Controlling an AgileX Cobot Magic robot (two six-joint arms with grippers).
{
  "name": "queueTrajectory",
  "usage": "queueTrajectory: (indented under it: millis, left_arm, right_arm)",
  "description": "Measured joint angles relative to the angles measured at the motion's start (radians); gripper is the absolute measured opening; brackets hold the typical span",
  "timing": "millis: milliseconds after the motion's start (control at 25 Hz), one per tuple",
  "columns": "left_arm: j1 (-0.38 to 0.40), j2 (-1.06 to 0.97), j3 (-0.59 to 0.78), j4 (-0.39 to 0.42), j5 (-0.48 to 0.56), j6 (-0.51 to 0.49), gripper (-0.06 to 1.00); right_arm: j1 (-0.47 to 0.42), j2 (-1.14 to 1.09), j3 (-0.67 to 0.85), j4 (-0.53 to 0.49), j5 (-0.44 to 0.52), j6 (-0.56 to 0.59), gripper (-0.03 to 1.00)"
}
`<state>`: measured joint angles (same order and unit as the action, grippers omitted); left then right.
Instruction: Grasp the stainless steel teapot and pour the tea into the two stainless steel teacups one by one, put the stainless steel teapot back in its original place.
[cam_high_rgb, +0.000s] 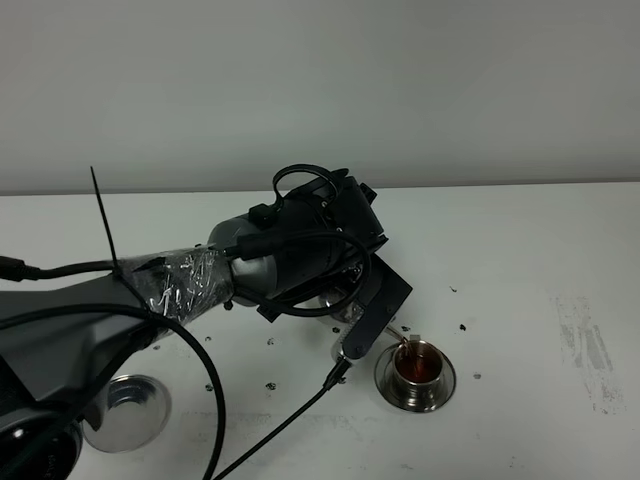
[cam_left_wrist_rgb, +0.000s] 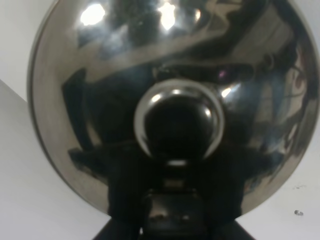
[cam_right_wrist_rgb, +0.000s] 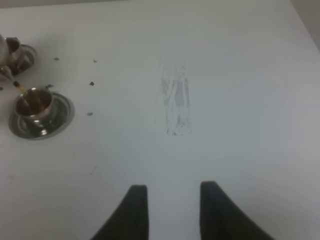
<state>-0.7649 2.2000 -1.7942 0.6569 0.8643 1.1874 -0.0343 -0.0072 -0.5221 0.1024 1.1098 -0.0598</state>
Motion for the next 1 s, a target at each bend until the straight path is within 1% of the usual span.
queueTrajectory:
  millis: [1000]
  left_arm:
    - [-0.004,0.000,0.000,0.015,-0.008,0.000,0.21]
  right_arm:
    - [0.000,0.000,0.000,0.000,0.000,0.000,0.24]
